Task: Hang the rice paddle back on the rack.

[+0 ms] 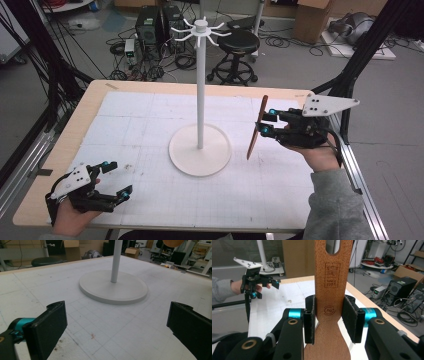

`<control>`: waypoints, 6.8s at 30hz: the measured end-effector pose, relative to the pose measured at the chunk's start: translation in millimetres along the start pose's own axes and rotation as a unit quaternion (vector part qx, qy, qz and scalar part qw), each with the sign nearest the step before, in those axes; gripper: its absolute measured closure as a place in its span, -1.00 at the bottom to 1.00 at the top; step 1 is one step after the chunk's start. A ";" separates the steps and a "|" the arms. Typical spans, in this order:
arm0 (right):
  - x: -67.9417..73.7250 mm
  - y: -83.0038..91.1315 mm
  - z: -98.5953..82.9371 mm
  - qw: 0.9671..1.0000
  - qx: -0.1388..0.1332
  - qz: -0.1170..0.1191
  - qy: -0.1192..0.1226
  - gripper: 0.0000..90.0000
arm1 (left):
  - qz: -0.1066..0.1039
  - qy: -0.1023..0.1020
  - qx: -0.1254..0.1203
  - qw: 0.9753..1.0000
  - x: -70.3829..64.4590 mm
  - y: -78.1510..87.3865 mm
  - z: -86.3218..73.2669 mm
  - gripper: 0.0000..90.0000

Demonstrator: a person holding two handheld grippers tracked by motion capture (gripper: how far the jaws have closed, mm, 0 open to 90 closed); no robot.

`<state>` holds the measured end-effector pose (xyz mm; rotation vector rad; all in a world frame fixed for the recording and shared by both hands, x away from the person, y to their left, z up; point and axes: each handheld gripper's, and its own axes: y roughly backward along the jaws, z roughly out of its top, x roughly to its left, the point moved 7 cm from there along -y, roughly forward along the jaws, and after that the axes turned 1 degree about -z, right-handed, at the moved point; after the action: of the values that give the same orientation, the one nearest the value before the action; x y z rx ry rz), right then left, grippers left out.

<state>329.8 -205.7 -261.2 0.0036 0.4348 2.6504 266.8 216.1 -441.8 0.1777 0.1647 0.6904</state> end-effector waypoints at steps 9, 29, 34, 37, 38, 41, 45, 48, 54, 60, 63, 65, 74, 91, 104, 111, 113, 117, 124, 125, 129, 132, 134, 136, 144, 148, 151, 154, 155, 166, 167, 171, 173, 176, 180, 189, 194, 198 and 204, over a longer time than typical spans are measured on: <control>-4.9 -10.7 19.7 1.000 0.002 0.017 0.002 0.43 | -0.001 0.002 0.003 1.000 -0.4 0.0 -0.8 -0.93; -31.3 -23.2 34.8 0.998 0.016 0.053 -0.013 0.43 | 0.008 0.008 0.005 1.000 -0.6 3.2 -2.4 -0.92; -33.4 -25.9 45.6 0.998 0.012 0.052 -0.012 0.43 | 0.012 0.011 0.003 1.000 1.2 5.6 -2.6 -0.92; -35.2 -29.1 53.4 0.999 0.010 0.050 -0.008 0.43 | 0.013 0.013 0.002 1.000 1.5 6.4 -2.6 -0.92; -35.6 -30.3 55.8 0.999 0.010 0.050 -0.009 0.43 | 0.013 0.013 0.001 1.000 1.3 6.5 -2.7 -0.93; -36.9 -34.1 62.3 0.999 0.010 0.051 -0.011 0.43 | 0.013 0.012 0.002 1.000 0.9 7.5 -3.0 -0.92; -39.6 -39.8 70.4 0.999 0.020 0.047 -0.011 0.43 | 0.015 0.013 0.003 1.000 1.0 8.9 -3.9 -0.92; -42.8 -42.0 78.4 0.999 0.024 0.042 -0.008 0.43 | 0.015 0.013 0.003 1.000 0.9 8.7 -4.5 -0.93; -50.3 -48.3 89.5 0.999 0.019 0.029 -0.010 0.43 | 0.015 0.014 0.004 1.000 1.2 9.1 -4.8 -0.92; -53.3 -55.5 96.0 1.000 0.010 0.007 -0.001 0.43 | 0.008 0.014 0.002 1.000 -0.7 8.5 -4.6 -0.92; -55.1 -57.1 99.3 1.000 -0.003 0.001 -0.007 0.43 | 0.008 0.014 0.006 1.000 -0.9 7.6 -5.6 -0.92; -56.9 -58.5 99.9 1.000 -0.002 -0.001 -0.008 0.43 | 0.009 0.014 0.006 1.000 -0.6 7.3 -5.8 -0.93; -58.7 -63.9 105.4 1.000 -0.006 0.002 -0.021 0.43 | 0.010 0.015 0.004 1.000 -0.2 8.3 -5.7 -0.93; -58.8 -71.3 109.3 1.000 -0.015 0.005 -0.026 0.43 | 0.003 0.020 0.004 1.000 -2.0 8.6 -5.8 -0.92; -55.0 -84.9 108.0 1.000 -0.012 0.011 -0.016 0.43 | 0.006 0.020 0.004 1.000 -0.5 10.0 -5.9 -0.92; -55.7 -84.6 105.0 0.999 -0.022 0.014 -0.022 0.43 | 0.007 0.019 0.007 1.000 -0.5 8.9 -6.7 -0.92; -56.1 -84.1 104.5 0.999 -0.024 0.013 -0.020 0.43 | 0.007 0.019 0.007 1.000 -0.5 8.8 -6.8 -0.92; -55.6 -83.5 103.9 0.999 -0.027 0.013 -0.020 0.43 | 0.007 0.019 0.008 1.000 -0.5 8.7 -7.1 -0.92; -53.5 -84.2 104.2 0.999 -0.037 0.005 -0.015 0.09 | 0.010 0.018 0.007 1.000 0.3 10.2 -6.4 -0.92; -53.9 -83.6 104.8 0.999 -0.042 0.000 -0.014 -0.01 | 0.011 0.018 0.006 1.000 0.7 10.4 -6.2 -0.93; -53.4 -81.0 103.1 0.999 -0.050 -0.012 -0.010 -0.28 | 0.012 0.018 0.007 1.000 1.1 11.2 -6.8 -0.93; -51.6 -78.5 97.6 0.999 -0.050 -0.016 -0.004 -0.43 | 0.012 0.019 0.007 1.000 0.3 10.6 -6.8 -0.92; -50.9 -77.0 93.4 0.998 -0.054 -0.017 -0.006 -0.53 | 0.013 0.018 0.007 1.000 0.7 10.7 -6.8 -0.92; -50.6 -75.3 87.9 0.998 -0.054 -0.021 -0.006 -0.64 | 0.014 0.017 0.008 1.000 1.1 11.1 -7.0 -0.93; -56.6 -65.1 59.5 0.998 -0.043 -0.046 -0.028 -1.00 | 0.010 0.016 0.012 1.000 1.5 7.4 -8.3 -0.92; -60.0 -57.2 47.9 0.997 -0.048 -0.051 -0.037 -1.00 | 0.009 0.016 0.007 1.000 1.5 5.7 -5.8 -0.92; -58.7 -50.2 41.8 0.997 -0.050 -0.051 -0.042 -1.00 | 0.004 0.016 0.009 1.000 0.7 2.4 -5.7 -0.92; -56.3 -43.1 34.5 0.997 -0.050 -0.050 -0.040 -1.00 | -0.004 0.012 0.013 1.000 -1.2 -1.7 -5.3 -0.92; -55.6 -40.8 31.4 0.997 -0.048 -0.050 -0.040 -1.00 | -0.004 0.009 0.012 1.000 -1.3 -3.3 -4.8 -0.92; -55.1 -20.5 -1.1 0.996 -0.030 -0.060 -0.052 -1.00 | -0.015 0.008 0.016 1.000 -2.5 -14.8 -3.3 -0.92; -55.4 -19.9 -3.1 0.996 -0.032 -0.059 -0.051 -1.00 | -0.016 0.008 0.015 1.000 -2.4 -15.5 -3.1 -0.93; -55.1 -18.4 -12.2 0.996 -0.026 -0.059 -0.059 -1.00 | -0.016 0.005 0.013 1.000 -2.5 -17.0 -1.2 -0.93; -54.1 -18.3 -16.7 0.996 -0.023 -0.060 -0.062 -1.00 | -0.015 0.003 0.013 1.000 -2.2 -18.4 -0.8 -0.92; -52.0 -17.6 -24.3 0.996 -0.020 -0.061 -0.064 -1.00 | -0.017 0.003 0.014 1.000 -2.6 -20.1 -0.9 -0.92; -49.0 -15.6 -33.7 0.996 -0.019 -0.061 -0.068 -1.00 | -0.020 0.001 0.012 1.000 -3.3 -19.8 0.4 -0.92; -38.8 -9.9 -54.1 0.996 -0.024 -0.052 -0.070 -1.00 | -0.020 0.002 0.011 1.000 -2.8 -20.9 0.8 -0.92; -33.2 -8.6 -68.6 0.996 -0.025 -0.051 -0.075 -1.00 | -0.019 0.001 0.010 1.000 -3.1 -21.0 1.3 -0.93; -25.3 -8.6 -78.6 0.996 -0.017 -0.048 -0.067 -1.00 | -0.019 0.003 0.010 1.000 -2.8 -22.1 1.3 -0.92; -11.0 -10.9 -95.3 0.996 -0.037 -0.042 -0.071 -1.00 | -0.019 0.002 0.003 1.000 -2.2 -20.1 3.2 -0.92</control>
<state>337.3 -230.1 -354.4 0.1454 0.2846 2.5604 278.2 199.2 -442.8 0.1792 0.1747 0.6528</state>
